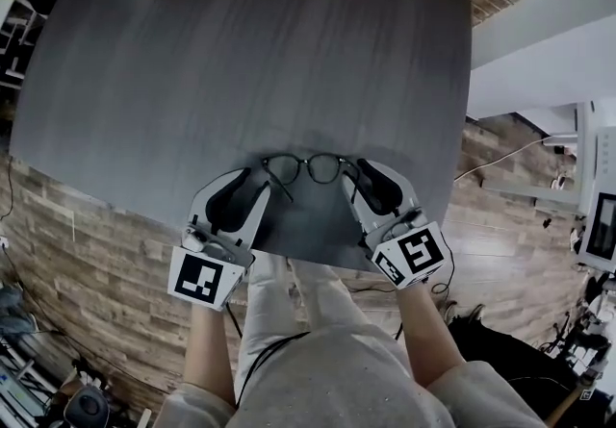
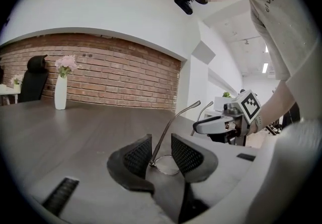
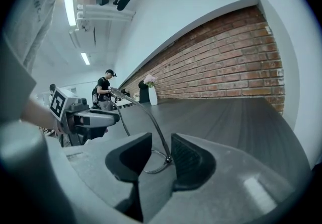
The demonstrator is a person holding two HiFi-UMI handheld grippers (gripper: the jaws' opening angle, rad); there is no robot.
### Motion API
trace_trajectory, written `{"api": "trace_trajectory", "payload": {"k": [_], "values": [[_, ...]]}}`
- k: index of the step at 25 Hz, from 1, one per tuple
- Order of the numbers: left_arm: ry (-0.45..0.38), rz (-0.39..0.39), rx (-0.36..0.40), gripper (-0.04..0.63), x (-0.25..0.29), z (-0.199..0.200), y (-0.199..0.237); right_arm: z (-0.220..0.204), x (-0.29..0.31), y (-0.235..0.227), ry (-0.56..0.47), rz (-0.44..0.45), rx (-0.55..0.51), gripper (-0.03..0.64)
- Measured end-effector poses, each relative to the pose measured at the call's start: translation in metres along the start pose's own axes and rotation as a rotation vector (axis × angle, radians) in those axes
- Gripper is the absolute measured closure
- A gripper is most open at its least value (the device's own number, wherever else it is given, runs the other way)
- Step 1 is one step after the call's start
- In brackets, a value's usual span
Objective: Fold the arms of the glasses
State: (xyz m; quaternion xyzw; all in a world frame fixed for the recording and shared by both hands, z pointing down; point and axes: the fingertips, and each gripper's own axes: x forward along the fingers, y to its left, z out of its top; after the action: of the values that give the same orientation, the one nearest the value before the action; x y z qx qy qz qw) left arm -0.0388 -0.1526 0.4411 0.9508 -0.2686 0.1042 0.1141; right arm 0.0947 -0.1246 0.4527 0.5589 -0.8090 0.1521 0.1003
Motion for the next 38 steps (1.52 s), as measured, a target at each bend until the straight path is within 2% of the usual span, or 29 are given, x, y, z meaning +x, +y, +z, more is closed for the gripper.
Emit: {"api": "trace_trajectory", "payload": {"k": [4, 8, 13, 18, 25, 33, 38], "values": [[0.027, -0.026, 0.034, 0.479, 0.009, -0.005, 0.000, 0.000, 0.003, -0.002, 0.000, -0.022, -0.008, 0.526], [0.048, -0.039, 0.021, 0.479, 0.013, -0.010, 0.003, 0.000, 0.006, 0.000, 0.003, -0.047, -0.030, 0.578], [0.051, -0.051, 0.002, 0.479, 0.013, -0.013, 0.009, 0.002, 0.013, 0.004, 0.018, -0.065, -0.097, 0.586], [0.061, -0.062, -0.004, 0.479, 0.013, -0.015, 0.013, 0.002, 0.024, 0.017, 0.087, -0.067, -0.199, 0.597], [0.068, -0.086, -0.024, 0.479, 0.011, -0.020, 0.018, 0.007, 0.033, 0.019, 0.096, -0.086, -0.216, 0.600], [0.085, -0.120, 0.066, 0.479, 0.013, -0.025, 0.012, 0.010, 0.036, 0.016, 0.098, -0.106, -0.253, 0.601], [0.075, -0.115, 0.048, 0.479, 0.010, -0.028, 0.015, 0.011, 0.041, 0.018, 0.103, -0.115, -0.300, 0.601]]}}
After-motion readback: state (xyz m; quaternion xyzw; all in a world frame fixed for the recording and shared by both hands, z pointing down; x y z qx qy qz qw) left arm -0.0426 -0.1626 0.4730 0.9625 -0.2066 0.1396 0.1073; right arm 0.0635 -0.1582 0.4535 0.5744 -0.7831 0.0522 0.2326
